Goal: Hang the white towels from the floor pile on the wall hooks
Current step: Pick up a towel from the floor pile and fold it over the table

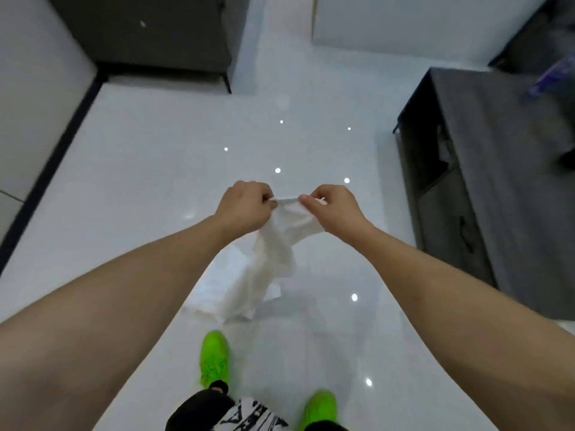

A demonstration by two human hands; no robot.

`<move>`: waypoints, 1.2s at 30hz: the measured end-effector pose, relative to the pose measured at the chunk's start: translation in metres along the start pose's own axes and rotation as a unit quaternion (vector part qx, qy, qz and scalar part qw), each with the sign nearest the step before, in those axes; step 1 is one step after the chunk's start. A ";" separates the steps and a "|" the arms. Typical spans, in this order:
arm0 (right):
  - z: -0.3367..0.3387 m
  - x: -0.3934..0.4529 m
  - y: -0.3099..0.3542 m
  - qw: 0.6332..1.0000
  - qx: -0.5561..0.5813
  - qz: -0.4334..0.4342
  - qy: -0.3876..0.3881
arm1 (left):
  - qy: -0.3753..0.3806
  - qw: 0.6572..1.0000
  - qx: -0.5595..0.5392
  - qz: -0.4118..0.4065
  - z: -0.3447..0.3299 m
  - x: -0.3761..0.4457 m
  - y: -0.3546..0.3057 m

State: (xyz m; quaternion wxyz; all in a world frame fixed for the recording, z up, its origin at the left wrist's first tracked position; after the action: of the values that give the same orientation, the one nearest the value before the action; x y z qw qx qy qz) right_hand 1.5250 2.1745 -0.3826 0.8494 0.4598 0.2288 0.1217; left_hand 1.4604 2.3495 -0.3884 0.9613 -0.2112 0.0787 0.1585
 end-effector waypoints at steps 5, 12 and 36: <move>0.176 -0.063 0.034 0.996 -0.038 0.056 -0.055 | -0.032 0.997 -0.033 -0.060 0.064 -0.003 -0.164; 0.381 -0.134 0.037 0.974 -0.057 0.096 -0.198 | -0.034 0.974 -0.111 -0.194 0.100 -0.010 -0.363; 0.849 0.194 -0.054 0.892 -0.276 -0.053 -0.354 | -0.125 0.968 0.067 -0.207 0.143 0.470 -0.654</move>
State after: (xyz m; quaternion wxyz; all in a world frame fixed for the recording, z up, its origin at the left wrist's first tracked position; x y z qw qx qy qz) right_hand 2.1180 1.6101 -0.0800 0.9721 0.2061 -0.1056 -0.0362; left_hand 2.1341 1.9761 -0.1136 0.9874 -0.1361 -0.0769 -0.0240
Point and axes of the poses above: each hand's wrist, its own x-axis towards the middle knuckle, its own z-axis out of the back of the hand, y = z × x, the point moved 7 cm from there along x, towards the middle knuckle, and after that the axes turned 8 degrees about x, right-handed, at the moved point
